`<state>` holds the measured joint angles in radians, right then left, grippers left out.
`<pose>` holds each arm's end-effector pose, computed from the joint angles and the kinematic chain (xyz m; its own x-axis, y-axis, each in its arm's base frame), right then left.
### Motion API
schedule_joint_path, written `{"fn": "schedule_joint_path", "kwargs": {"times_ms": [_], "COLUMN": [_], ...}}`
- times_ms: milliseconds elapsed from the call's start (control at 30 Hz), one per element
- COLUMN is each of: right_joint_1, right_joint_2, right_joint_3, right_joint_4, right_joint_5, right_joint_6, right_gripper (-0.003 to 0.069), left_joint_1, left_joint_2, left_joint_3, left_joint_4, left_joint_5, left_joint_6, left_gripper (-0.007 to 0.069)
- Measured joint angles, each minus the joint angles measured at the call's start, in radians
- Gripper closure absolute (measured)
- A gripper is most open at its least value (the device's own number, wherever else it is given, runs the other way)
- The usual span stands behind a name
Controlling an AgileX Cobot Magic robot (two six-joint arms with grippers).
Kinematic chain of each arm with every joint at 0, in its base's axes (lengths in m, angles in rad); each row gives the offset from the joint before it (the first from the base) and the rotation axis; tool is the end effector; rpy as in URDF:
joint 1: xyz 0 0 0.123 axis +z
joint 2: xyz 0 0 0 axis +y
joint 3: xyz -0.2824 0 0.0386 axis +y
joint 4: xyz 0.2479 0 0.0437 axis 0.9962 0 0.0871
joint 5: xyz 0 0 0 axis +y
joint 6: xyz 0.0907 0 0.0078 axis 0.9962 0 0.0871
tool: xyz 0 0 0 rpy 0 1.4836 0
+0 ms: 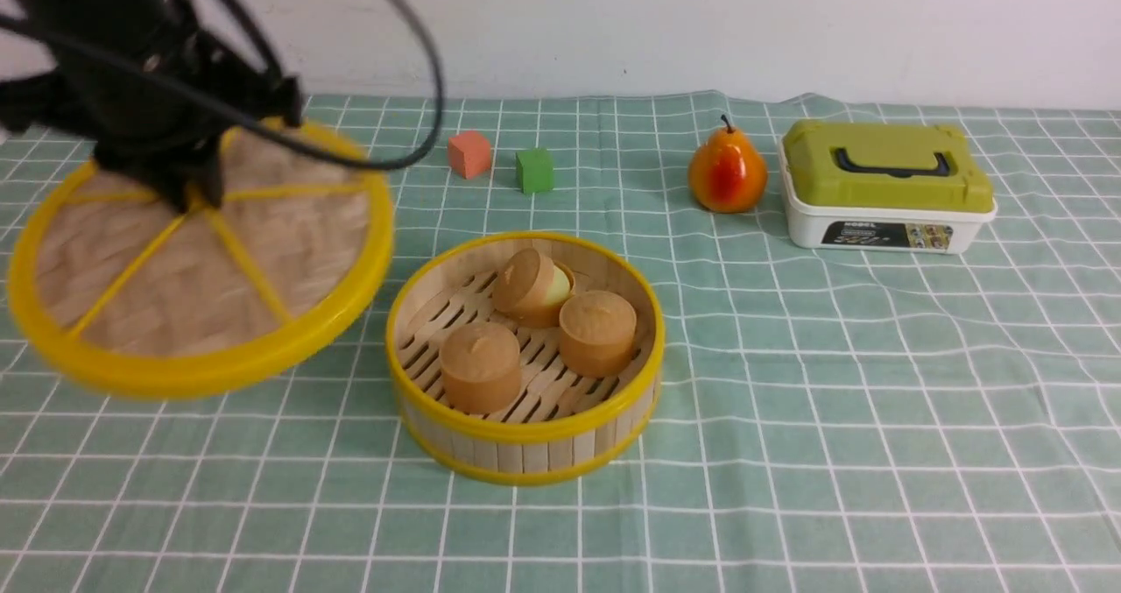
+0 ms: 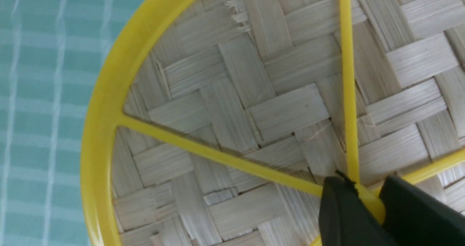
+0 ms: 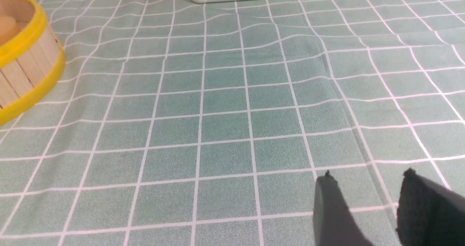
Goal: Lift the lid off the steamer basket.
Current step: Use the left arm to place the steamer lid on the table
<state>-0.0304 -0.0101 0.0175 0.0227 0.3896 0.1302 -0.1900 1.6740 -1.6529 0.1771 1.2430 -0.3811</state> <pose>0.0521 -0.0008 0.1727 -0.2978 0.1597 -0.9412 0.0678 0.9869 0.1461 0.3475 -0.0514 0.3556 -0.8970 -0.1467 -0.4170 -0.1715 0.9849 0.0223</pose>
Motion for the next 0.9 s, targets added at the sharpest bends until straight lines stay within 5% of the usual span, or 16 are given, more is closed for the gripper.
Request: {"fn": "schedule_joint_path", "kwargs": {"times_ms": [233,767,900], "right_joint_1": [0.000,0.000,0.000], "right_joint_2": [0.000,0.000,0.000], "right_joint_3": [0.000,0.000,0.000], "right_joint_4": [0.000,0.000,0.000], "right_joint_5": [0.000,0.000,0.000], "right_joint_6": [0.000,0.000,0.000], "right_gripper": [0.0418,0.0418,0.0418], "left_joint_1": [0.162,0.139,0.139], "left_joint_2": [0.039,0.196,0.198], "left_joint_3": [0.280,0.298,0.298], "left_joint_4": [-0.011,-0.111,-0.126], "left_joint_5": [-0.192,-0.403,-0.383], "left_joint_6": [-0.028,-0.030,-0.030], "left_gripper": [0.0511,0.0510,0.0445]}}
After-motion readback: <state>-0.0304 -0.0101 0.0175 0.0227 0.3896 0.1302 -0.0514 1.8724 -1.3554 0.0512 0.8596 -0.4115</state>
